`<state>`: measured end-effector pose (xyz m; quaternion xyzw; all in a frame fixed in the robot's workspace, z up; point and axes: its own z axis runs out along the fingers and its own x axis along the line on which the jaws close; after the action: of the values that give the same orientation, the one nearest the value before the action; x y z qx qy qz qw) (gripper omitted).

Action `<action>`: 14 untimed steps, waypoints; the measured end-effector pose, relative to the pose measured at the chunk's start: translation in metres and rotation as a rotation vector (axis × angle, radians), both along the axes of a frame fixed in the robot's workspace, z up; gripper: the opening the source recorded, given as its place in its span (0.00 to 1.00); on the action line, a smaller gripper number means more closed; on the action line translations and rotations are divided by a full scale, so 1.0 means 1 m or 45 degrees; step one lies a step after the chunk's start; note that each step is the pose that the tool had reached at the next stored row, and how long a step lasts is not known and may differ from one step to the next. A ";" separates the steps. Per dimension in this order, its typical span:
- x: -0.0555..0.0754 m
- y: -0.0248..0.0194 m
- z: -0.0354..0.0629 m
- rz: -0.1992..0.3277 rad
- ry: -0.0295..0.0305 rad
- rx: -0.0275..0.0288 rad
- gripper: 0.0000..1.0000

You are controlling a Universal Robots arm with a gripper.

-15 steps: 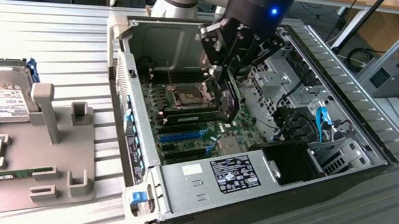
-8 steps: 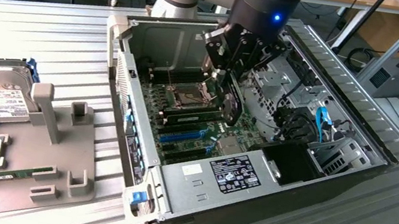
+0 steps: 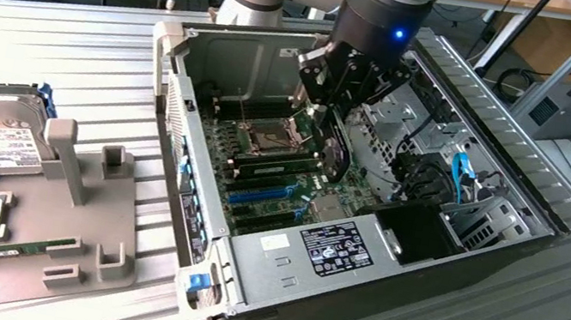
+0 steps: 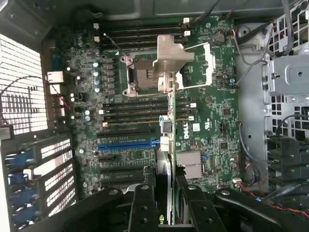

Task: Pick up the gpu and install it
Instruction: 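Pick up the gpu and move the gpu toward the slot, then insert the gpu into the slot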

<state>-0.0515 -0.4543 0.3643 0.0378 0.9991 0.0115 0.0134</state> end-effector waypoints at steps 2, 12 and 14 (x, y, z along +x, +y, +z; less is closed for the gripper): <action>0.011 0.0003 -0.0100 0.000 -0.0001 -0.0036 0.26; 0.028 0.0012 -0.0189 0.109 -0.0005 -0.0084 0.26; 0.028 0.0011 -0.0189 0.172 -0.0006 -0.0084 0.26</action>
<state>-0.0235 -0.4531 0.3455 -0.0298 0.9994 0.0091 0.0130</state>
